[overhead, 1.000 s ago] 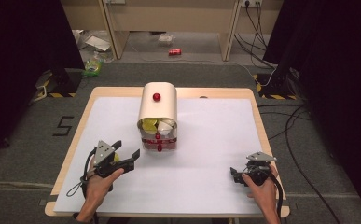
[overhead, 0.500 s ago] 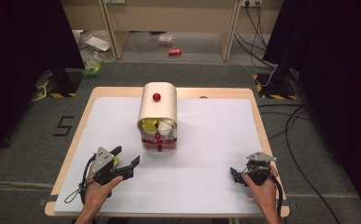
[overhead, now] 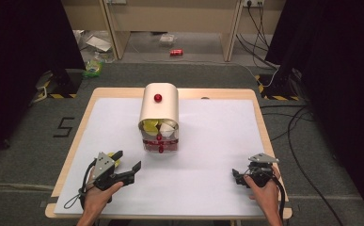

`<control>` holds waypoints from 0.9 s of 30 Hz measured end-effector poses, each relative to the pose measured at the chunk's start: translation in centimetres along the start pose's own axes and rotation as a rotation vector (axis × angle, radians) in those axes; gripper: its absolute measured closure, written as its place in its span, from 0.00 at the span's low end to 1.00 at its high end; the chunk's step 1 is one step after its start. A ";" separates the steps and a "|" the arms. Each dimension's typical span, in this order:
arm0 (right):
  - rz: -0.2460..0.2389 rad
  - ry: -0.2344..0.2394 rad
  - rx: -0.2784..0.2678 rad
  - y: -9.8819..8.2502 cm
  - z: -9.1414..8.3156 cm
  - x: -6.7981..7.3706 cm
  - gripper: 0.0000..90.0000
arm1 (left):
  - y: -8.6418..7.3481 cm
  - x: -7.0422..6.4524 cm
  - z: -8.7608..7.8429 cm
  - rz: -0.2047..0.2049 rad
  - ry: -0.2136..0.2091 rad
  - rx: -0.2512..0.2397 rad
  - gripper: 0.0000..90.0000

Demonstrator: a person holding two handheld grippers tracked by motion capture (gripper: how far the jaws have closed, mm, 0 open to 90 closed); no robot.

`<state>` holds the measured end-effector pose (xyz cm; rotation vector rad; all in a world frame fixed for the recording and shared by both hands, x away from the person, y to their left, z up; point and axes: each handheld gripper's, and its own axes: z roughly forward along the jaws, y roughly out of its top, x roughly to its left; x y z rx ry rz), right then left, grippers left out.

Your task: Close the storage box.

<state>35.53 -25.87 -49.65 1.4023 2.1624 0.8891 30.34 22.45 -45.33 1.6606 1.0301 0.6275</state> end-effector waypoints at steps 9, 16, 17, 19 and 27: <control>0.000 0.000 0.000 0.0 0.0 0.0 0.05 | -1.0 0.1 -0.3 0.004 -0.013 0.022 0.17; -0.001 0.000 0.000 0.0 0.0 0.0 0.05 | -1.8 0.2 -0.6 0.021 -0.027 0.042 0.17; 0.000 0.000 0.000 0.0 0.0 0.0 0.05 | -1.9 0.3 -0.7 0.021 -0.028 0.045 0.17; -0.001 -0.001 0.000 0.0 0.0 0.0 0.05 | -2.1 0.4 -0.8 0.018 -0.030 0.052 0.17; -0.001 -0.001 0.000 0.0 0.0 0.0 0.05 | -3.3 0.4 -1.1 0.028 -0.047 0.084 0.17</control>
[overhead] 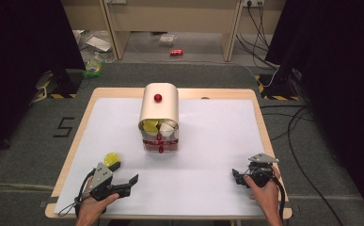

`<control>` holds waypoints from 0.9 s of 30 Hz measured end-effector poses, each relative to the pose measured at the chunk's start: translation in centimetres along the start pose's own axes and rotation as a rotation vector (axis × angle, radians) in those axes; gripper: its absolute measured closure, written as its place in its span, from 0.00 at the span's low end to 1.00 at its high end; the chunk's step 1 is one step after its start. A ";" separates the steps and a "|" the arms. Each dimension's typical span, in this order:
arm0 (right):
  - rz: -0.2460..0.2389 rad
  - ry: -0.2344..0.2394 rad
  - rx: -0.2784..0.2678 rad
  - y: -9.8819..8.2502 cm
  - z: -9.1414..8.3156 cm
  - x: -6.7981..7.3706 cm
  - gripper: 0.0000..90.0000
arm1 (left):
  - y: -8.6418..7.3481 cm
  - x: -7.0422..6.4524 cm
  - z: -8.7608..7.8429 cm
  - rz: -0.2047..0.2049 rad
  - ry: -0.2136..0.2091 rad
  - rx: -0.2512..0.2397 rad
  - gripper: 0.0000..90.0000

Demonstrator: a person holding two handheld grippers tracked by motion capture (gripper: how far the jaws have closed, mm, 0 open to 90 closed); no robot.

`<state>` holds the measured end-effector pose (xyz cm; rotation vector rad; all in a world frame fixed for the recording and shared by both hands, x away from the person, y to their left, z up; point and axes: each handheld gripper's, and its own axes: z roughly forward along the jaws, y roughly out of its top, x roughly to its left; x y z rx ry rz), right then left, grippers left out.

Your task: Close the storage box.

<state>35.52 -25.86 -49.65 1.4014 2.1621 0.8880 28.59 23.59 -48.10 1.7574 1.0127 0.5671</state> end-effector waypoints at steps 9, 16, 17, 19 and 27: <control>0.000 0.000 0.000 0.0 0.0 0.0 0.05 | -1.4 -0.1 0.2 0.005 -0.004 0.033 0.17; 0.000 0.000 0.000 0.0 0.0 0.0 0.05 | -1.9 -0.1 -0.2 0.017 0.005 0.052 0.17; 0.000 0.000 0.000 0.0 0.0 0.0 0.05 | -1.9 -0.1 -0.2 0.019 0.005 0.058 0.17; 0.000 0.000 0.000 0.0 0.0 0.0 0.05 | -2.1 -0.1 -0.2 0.020 0.002 0.075 0.17; 0.000 -0.001 0.000 0.0 0.0 0.0 0.05 | -2.8 -0.3 -0.4 0.021 -0.014 0.135 0.17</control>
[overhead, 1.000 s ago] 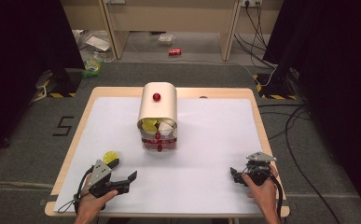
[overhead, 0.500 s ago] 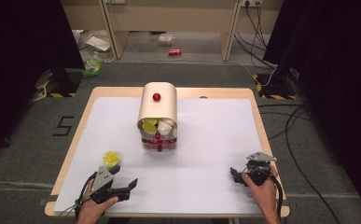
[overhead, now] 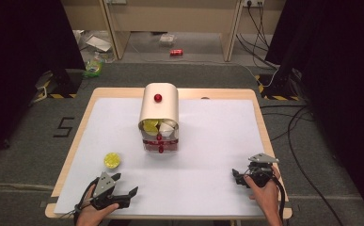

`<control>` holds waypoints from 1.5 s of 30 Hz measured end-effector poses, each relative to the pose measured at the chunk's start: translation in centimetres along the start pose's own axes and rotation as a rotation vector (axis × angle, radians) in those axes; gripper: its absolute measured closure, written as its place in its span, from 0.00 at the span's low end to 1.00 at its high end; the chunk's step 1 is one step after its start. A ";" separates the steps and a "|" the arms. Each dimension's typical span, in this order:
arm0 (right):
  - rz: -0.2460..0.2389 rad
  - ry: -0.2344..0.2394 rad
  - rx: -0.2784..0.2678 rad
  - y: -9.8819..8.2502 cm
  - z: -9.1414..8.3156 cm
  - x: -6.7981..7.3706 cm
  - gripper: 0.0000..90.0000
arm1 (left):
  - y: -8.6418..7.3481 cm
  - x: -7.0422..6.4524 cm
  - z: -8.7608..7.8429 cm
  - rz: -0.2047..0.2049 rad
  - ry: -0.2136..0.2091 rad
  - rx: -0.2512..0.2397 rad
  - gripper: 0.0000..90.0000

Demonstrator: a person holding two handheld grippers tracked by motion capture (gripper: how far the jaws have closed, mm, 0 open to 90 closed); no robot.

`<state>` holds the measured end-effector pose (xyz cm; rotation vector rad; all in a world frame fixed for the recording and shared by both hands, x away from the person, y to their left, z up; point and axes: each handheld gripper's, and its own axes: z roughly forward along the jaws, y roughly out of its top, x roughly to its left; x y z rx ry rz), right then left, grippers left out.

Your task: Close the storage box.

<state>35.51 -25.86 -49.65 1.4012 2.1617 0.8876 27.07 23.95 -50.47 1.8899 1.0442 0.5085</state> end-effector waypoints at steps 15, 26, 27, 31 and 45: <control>0.000 -0.001 0.000 0.0 0.0 0.0 0.05 | -1.0 0.1 -0.3 0.030 0.002 0.042 0.17; -0.001 -0.001 0.000 0.0 0.0 0.0 0.05 | -1.5 -0.3 -0.6 0.043 0.006 0.043 0.17; 0.000 0.000 0.000 0.0 0.0 0.0 0.05 | -1.6 -0.3 -0.6 0.043 0.009 0.040 0.17; 0.000 0.000 0.000 0.0 0.0 0.0 0.05 | -1.8 -0.4 -0.8 0.042 0.010 0.037 0.17; 0.000 0.000 0.000 0.0 0.0 0.0 0.05 | -2.6 -0.5 -1.4 0.020 0.026 0.002 0.17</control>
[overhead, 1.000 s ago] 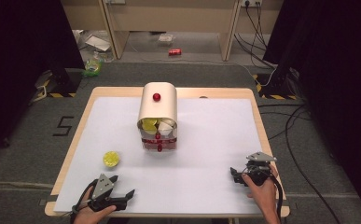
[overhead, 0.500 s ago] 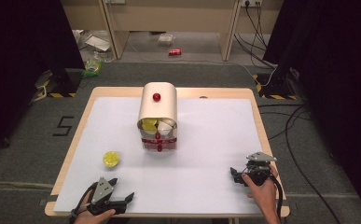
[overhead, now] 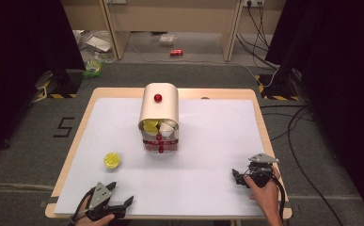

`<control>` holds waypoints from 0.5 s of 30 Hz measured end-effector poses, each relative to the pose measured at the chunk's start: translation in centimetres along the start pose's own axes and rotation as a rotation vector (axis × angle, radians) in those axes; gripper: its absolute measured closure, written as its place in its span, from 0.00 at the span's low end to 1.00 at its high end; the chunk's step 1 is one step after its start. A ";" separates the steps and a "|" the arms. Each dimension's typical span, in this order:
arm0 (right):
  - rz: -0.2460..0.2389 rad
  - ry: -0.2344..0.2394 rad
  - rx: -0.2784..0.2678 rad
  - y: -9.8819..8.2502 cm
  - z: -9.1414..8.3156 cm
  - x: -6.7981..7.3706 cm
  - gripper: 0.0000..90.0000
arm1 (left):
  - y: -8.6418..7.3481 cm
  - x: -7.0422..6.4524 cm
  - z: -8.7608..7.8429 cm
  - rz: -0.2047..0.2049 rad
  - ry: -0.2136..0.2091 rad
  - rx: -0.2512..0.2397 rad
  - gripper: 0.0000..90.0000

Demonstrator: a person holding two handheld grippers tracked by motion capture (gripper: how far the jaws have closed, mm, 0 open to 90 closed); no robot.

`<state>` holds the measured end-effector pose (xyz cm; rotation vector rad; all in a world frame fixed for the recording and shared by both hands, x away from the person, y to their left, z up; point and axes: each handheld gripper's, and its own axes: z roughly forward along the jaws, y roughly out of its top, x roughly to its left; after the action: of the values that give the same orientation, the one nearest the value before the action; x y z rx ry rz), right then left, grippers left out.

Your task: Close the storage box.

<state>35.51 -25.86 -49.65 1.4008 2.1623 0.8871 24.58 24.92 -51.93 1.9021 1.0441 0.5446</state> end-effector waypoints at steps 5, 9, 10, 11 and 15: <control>0.000 0.000 0.000 0.0 0.0 0.0 0.05 | -0.3 0.0 0.0 -0.001 0.007 -0.015 0.16; 0.000 0.000 0.000 0.0 0.0 0.0 0.05 | -0.4 -0.1 0.0 -0.003 0.014 -0.025 0.16; 0.000 -0.001 0.000 0.0 0.0 0.0 0.05 | -0.4 -0.1 0.0 -0.003 0.013 -0.024 0.16; -0.001 -0.001 0.000 0.0 0.0 0.0 0.05 | -0.4 -0.1 0.0 -0.004 0.012 -0.024 0.16; -0.001 0.000 -0.001 0.0 0.0 0.0 0.05 | -0.4 -0.1 0.0 -0.005 0.011 -0.024 0.16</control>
<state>35.51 -25.87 -49.65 1.3996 2.1621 0.8875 24.33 24.93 -52.30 1.8768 1.0443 0.5634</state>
